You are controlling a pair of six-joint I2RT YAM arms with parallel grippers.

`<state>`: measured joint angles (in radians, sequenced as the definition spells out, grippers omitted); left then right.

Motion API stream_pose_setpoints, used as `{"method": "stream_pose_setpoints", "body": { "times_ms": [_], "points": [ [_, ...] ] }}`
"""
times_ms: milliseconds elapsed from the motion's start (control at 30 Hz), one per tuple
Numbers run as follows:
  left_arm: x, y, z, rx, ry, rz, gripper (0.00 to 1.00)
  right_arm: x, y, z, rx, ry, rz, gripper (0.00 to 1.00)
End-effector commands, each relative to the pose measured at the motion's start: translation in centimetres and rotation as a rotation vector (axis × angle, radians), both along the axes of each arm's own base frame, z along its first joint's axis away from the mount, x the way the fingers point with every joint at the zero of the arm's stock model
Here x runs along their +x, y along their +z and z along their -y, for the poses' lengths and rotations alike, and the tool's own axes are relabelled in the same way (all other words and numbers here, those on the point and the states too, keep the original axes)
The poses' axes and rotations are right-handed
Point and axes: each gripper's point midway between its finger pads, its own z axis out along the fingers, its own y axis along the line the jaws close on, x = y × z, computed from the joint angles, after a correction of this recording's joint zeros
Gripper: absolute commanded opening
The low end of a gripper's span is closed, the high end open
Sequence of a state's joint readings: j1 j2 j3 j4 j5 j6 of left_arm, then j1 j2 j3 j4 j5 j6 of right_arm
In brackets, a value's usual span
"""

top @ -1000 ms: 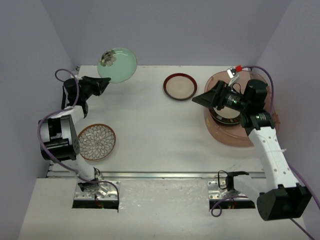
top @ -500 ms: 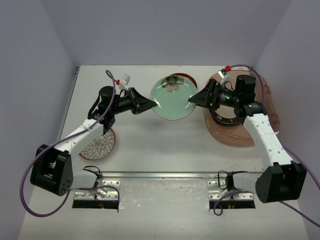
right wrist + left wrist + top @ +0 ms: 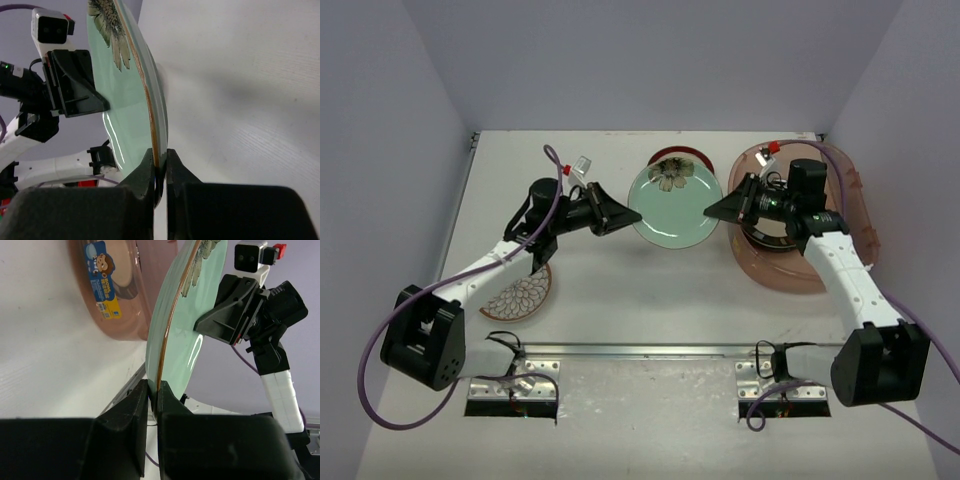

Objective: Place the plates into the plastic bin on the countertop

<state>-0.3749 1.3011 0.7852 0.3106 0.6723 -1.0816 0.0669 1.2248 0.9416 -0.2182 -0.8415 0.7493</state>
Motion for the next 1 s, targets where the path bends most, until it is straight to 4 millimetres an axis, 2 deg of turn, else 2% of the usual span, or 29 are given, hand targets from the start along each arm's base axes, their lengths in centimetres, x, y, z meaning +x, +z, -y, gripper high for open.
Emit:
{"method": "stream_pose_setpoints", "body": {
  "times_ms": [0,33,67,100,133,167,200,233,300,400,467,600,800,833,900,967],
  "points": [
    [-1.2,4.6,1.2,-0.07,-0.082,0.184,0.08,0.4,1.5,-0.3,0.032,-0.021,0.062,0.0],
    [-1.1,4.7,1.2,-0.051,-0.077,0.198,0.29,0.6,1.5,0.1,0.034,-0.063,0.061,0.0],
    [-0.6,4.8,0.9,-0.005,-0.051,0.217,0.56,0.7,1.5,0.5,0.041,-0.107,0.055,0.0],
    [0.3,4.8,0.3,0.055,0.003,0.228,0.73,0.8,1.5,1.0,0.051,-0.153,0.041,0.0],
    [1.2,5.0,-0.5,0.101,0.074,0.242,0.94,0.9,1.6,1.7,0.051,-0.204,0.045,0.0],
    [1.1,4.7,-0.7,0.147,0.071,0.231,1.0,0.8,2.3,2.1,0.068,-0.228,0.049,0.0],
    [2.1,4.6,-2.6,0.25,0.176,0.225,1.0,1.3,1.9,3.8,0.083,-0.327,0.016,0.0],
    [3.0,5.5,-4.4,0.307,0.293,0.247,1.0,1.6,1.9,6.8,0.1,-0.447,0.018,0.0],
    [2.9,5.8,-7.3,0.42,0.402,0.248,1.0,1.6,2.5,10.4,0.183,-0.598,-0.021,0.0],
    [2.1,7.3,-10.0,0.507,0.494,0.317,1.0,1.4,3.2,15.1,0.213,-0.756,-0.004,0.0],
    [1.4,7.7,-11.2,0.542,0.526,0.34,1.0,1.5,2.5,17.7,0.223,-0.855,-0.029,0.0],
    [0.4,6.0,-12.2,0.624,0.504,0.333,1.0,1.9,-0.7,23.2,0.207,-1.124,-0.097,0.0],
    [-0.7,3.1,-12.5,0.703,0.438,0.327,1.0,3.8,-3.3,27.2,0.116,-1.273,-0.126,0.0],
    [-0.8,3.2,-12.5,0.7,0.439,0.33,1.0,3.9,-3.0,27.4,0.108,-1.281,-0.116,0.0],
    [-1.0,1.5,-12.9,0.736,0.432,0.314,1.0,4.8,-4.1,27.6,0.097,-1.259,-0.155,0.0],
    [-1.0,0.6,-13.3,0.754,0.439,0.304,1.0,5.7,-4.9,27.0,0.088,-1.226,-0.173,0.0]
  ]
}}
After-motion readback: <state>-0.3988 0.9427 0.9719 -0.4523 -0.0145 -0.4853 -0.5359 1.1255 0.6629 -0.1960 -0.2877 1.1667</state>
